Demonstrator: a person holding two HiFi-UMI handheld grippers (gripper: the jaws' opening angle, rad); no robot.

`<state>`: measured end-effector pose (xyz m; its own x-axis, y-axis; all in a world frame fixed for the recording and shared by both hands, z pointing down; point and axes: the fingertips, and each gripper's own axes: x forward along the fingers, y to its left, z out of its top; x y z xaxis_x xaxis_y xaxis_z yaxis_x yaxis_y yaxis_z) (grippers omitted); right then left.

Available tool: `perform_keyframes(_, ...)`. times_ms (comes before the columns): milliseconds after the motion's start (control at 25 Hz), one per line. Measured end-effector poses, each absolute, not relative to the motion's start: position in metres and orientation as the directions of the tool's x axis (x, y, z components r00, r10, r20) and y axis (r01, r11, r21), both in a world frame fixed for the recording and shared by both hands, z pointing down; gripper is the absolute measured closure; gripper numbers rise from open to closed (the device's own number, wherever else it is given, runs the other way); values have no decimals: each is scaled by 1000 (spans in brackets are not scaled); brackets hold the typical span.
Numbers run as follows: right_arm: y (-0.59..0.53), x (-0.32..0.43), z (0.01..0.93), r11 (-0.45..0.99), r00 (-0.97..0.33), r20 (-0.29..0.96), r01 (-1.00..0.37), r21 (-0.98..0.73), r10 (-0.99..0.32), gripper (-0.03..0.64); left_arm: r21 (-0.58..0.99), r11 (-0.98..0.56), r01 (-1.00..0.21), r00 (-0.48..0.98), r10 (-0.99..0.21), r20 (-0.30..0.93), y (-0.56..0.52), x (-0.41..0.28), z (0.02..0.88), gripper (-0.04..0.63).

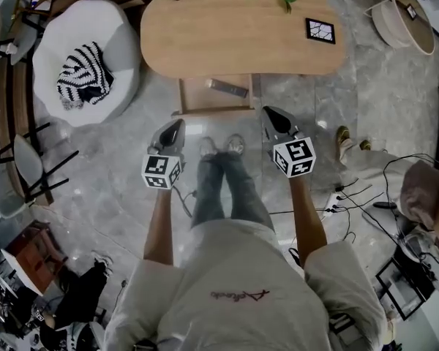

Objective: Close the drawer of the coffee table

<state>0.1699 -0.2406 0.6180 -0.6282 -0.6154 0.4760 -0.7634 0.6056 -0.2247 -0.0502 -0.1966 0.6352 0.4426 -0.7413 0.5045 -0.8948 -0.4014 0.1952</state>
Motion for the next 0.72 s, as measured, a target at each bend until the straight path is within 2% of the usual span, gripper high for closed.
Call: perform_keyframes(720, -207, 145, 852, 551, -607, 613, -774, -312, -506, 613, 271, -384, -883, 467, -655, 593, -177, -77, 865, 597)
